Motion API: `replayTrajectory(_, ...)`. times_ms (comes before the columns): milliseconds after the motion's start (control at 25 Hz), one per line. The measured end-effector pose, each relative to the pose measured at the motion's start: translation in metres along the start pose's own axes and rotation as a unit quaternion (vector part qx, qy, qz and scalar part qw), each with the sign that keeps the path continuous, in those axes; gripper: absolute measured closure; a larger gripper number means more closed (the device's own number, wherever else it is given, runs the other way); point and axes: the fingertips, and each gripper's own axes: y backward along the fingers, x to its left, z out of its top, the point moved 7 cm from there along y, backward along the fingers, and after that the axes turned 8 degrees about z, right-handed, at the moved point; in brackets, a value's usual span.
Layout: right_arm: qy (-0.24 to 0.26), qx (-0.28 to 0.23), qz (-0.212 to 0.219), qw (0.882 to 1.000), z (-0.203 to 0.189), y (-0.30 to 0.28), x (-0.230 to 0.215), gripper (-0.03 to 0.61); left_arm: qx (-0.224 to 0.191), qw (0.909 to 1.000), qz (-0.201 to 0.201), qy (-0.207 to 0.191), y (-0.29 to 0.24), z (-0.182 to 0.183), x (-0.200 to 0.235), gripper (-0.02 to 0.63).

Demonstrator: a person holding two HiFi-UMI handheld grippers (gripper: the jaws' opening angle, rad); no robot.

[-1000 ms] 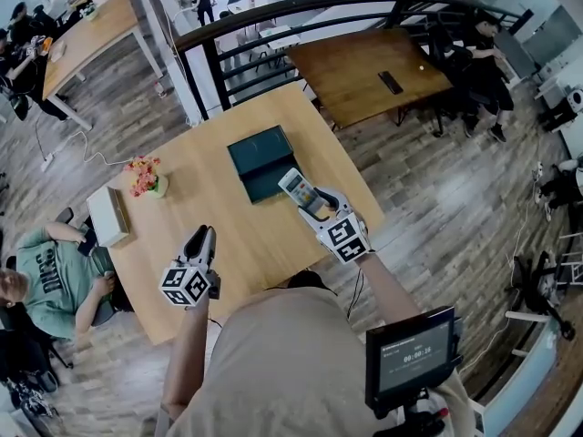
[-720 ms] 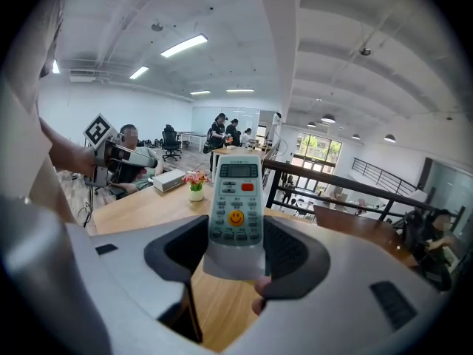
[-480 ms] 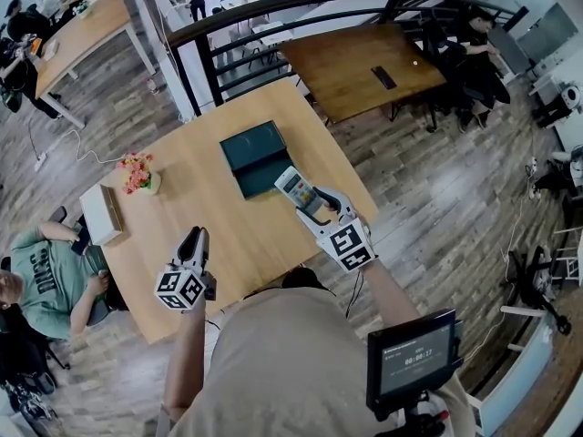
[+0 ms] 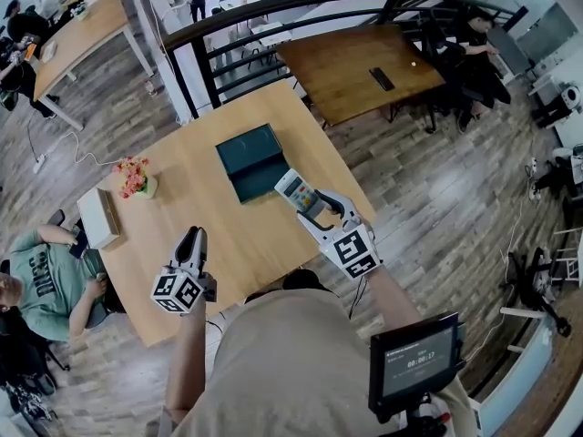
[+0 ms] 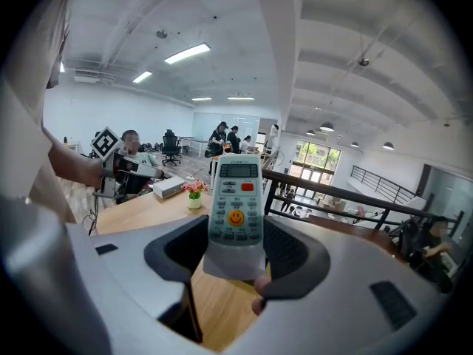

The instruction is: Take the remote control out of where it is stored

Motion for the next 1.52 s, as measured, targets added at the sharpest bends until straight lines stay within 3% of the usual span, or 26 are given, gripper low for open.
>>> replayTrajectory(120, 0.000, -0.001, 0.003, 1.000, -0.003, 0.005, -0.008, 0.337, -0.014, 0.9997, -0.008, 0.018, -0.007, 0.011, -0.012, 0.552)
replayTrajectory(400, 0.001, -0.003, 0.009, 1.000, -0.013, 0.014, -0.036, 0.337, -0.029, 0.9994, -0.015, 0.009, -0.035, 0.022, -0.043, 0.552)
replayTrajectory(1320, -0.002, 0.029, 0.044, 0.999, -0.070, 0.018, -0.117, 0.337, -0.002, 0.9991, 0.034, -0.026, -0.099, -0.012, -0.091, 0.552)
replayTrajectory(1520, 0.008, 0.044, 0.056, 0.997, -0.083, 0.017, -0.127, 0.337, 0.003, 0.9990, 0.042, -0.018, -0.110, -0.019, -0.107, 0.551)
